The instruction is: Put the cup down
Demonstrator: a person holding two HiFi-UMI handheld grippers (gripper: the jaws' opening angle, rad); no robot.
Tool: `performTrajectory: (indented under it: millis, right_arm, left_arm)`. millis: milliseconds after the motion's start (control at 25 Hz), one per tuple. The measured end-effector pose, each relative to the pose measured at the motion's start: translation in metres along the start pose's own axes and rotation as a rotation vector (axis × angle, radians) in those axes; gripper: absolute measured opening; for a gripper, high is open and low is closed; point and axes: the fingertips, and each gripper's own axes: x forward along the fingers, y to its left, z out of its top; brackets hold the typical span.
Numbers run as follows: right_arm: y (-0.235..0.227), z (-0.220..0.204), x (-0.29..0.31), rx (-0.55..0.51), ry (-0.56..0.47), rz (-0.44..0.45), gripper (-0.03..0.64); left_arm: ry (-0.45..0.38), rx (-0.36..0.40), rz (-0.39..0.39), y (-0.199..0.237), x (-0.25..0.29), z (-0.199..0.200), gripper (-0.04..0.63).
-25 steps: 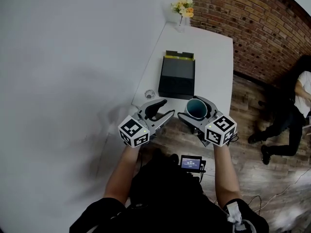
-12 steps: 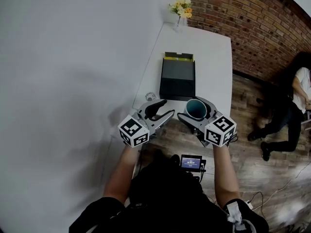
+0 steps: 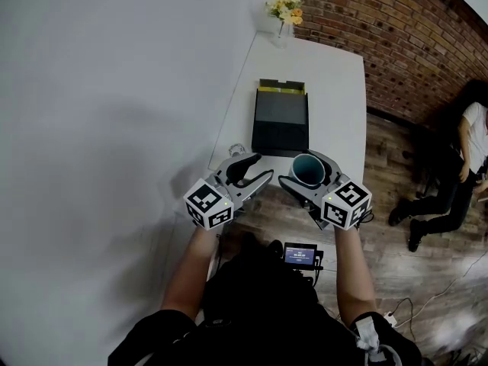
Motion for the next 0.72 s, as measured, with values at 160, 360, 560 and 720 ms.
performTrajectory:
  millis: [160,360,560,720]
  right_arm:
    - [-0.008,-0.001,0.006,-0.005,0.004,-0.002,0.428]
    - [-0.017,-0.005,0.021,-0.029,0.024,0.001,0.428]
    - [-0.029,-0.004,0.036,-0.026,0.022,0.014,0.428]
    - [-0.034,0.002,0.046,-0.029,0.021,0.023,0.428]
  left_arm:
    - [-0.005,0.0,0.008,0.008,0.0,0.001,0.201]
    - [-0.011,0.0,0.021,0.02,0.0,0.001,0.201]
    - [-0.014,-0.002,0.042,0.033,0.001,0.002,0.201]
    - [-0.015,-0.006,0.054,0.036,0.001,0.008,0.201]
